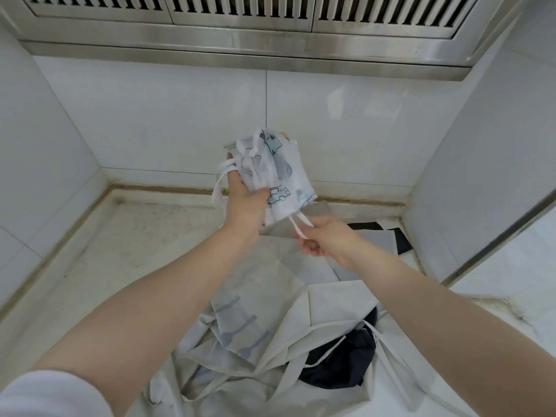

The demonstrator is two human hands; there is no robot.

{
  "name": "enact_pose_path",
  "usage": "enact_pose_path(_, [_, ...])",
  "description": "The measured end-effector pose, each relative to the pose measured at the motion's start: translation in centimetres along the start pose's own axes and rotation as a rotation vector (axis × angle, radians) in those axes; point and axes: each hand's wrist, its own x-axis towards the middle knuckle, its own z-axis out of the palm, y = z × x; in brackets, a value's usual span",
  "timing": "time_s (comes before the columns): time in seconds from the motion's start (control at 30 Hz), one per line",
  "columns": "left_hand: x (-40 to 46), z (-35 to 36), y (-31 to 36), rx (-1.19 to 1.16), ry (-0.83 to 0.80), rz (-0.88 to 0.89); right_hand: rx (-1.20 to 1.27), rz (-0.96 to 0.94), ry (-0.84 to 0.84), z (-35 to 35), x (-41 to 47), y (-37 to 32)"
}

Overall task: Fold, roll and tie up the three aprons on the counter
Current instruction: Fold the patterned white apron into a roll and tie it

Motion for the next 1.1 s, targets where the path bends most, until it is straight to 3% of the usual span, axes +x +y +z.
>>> enact_pose_path(0.07, [0.3,-0.6,-0.4,0.144,-0.029,0.100,-0.414,-0.069,0.014,0.4,-1.0,-0.4])
enact_pose_path(0.13, [0.3,-0.9,-0.9,0.292,-0.049,0.148,-0.984,-0.229,0.113,0.7,-1.5,-1.1])
enact_pose_path(0.17, [0.3,-1.0,-1.1,0.362,-0.047,0.172,-1.144,-0.324,0.171,1.0,-1.8,-1.6])
enact_pose_path(0.23, [0.0,-1.0,-1.6,0.472,-0.062,0.205,-1.141,-0.452,0.199,1.1,-2.0,-2.6])
enact_pose_path(0.27, [-0.1,-1.1,-1.9,0.501,-0.079,0.214,-0.971,-0.467,0.179,1.0,-1.8,-3.0])
enact_pose_path(0.37, [-0.4,-1.5,-3.3,0.491,-0.116,0.206,-0.112,-0.254,0.151,0.5,-1.6,-3.5])
enact_pose_path(0.47, [-0.9,-2.2,-5.6,0.516,-0.181,0.168,0.215,0.001,0.182,1.0,-0.6,-1.6])
enact_pose_path(0.53, [-1.1,-3.0,-8.3,0.527,-0.204,0.109,0.202,0.151,0.195,2.2,1.0,0.5])
enact_pose_path(0.6, [-1.1,-4.2,-11.2,0.505,-0.213,0.065,0.167,0.182,0.223,3.4,2.4,3.2])
enact_pose_path(0.67, [-0.7,-5.4,-14.0,0.547,-0.233,0.020,0.066,0.078,0.243,4.6,3.7,6.1])
enact_pose_path(0.8, [-1.1,-6.8,-15.5,0.797,-0.245,0.013,-0.447,-0.208,0.186,6.0,5.3,9.5])
enact_pose_path(0.97, [-0.5,-9.0,-16.6,1.088,-0.153,0.186,-0.789,-0.176,0.156,6.8,7.3,10.9])
enact_pose_path(1.03, [-0.1,-9.3,-16.5,1.053,-0.170,0.272,-0.837,-0.124,0.170,6.8,7.3,11.2])
enact_pose_path(1.1, [0.2,-9.2,-15.9,0.855,-0.136,0.246,-0.863,-0.093,0.174,6.8,7.4,11.4])
